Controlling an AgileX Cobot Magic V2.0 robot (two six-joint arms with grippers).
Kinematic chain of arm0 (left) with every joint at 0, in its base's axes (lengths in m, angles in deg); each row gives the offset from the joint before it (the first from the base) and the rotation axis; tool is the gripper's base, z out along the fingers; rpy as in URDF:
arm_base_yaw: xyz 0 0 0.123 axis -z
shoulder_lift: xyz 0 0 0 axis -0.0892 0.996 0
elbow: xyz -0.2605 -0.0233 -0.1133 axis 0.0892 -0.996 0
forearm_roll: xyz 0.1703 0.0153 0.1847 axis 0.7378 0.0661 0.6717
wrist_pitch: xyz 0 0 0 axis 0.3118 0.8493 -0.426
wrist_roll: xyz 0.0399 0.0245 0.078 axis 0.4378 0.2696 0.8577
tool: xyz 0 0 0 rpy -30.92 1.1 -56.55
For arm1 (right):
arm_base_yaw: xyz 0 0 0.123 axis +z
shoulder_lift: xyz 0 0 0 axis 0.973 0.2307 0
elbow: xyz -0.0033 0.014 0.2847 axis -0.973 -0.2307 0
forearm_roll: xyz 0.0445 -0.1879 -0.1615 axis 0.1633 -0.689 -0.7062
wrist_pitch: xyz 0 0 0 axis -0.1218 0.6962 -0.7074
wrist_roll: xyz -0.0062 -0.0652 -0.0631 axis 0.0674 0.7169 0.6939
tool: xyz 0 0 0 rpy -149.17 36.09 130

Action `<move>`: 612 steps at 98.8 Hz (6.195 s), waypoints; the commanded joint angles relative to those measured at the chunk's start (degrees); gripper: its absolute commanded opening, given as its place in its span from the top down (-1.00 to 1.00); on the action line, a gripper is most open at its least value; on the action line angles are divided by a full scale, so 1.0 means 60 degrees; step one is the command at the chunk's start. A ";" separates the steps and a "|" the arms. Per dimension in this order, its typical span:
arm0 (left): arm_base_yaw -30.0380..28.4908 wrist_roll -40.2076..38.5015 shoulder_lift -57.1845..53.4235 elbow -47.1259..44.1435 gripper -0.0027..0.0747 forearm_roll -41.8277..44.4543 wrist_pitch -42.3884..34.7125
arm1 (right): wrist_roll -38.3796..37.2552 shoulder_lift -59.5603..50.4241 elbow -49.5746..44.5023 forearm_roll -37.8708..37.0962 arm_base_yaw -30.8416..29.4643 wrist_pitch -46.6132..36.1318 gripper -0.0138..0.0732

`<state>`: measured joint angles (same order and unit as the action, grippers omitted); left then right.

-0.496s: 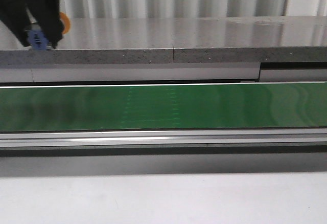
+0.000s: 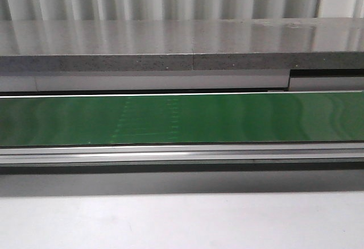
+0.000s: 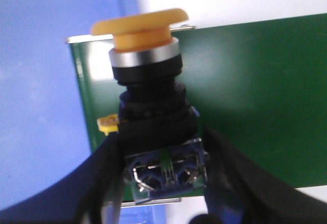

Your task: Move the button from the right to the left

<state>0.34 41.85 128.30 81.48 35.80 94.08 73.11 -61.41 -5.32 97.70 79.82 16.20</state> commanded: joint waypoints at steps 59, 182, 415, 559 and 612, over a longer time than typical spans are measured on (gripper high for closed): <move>-0.2102 0.0054 0.1719 0.0232 0.80 0.1390 -0.0839 | 0.0050 0.0058 0.0224 0.0113 -0.0007 -0.0755 0.83; -0.2341 0.0519 0.2598 0.0678 -0.33 0.2008 -0.1766 | 0.0050 0.0058 0.0224 0.0113 -0.0007 -0.0755 0.83; 0.1383 0.0502 -1.0920 -0.7586 0.98 -0.1733 -0.6394 | 0.0050 0.0058 0.0224 0.0113 -0.0007 -0.0755 0.83; 0.1361 -0.1813 -1.6557 -1.4803 0.98 0.0506 -1.0930 | 0.0050 0.0065 0.0204 0.0113 -0.0007 -0.0700 0.83; 0.1361 -0.1813 -1.6557 -1.4803 0.98 0.0506 -1.0925 | 0.0050 0.0065 0.0173 0.0113 -0.0007 -0.0653 0.83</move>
<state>8.29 31.50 30.94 -5.90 39.33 33.01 73.20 -61.41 -5.91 97.80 79.82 16.34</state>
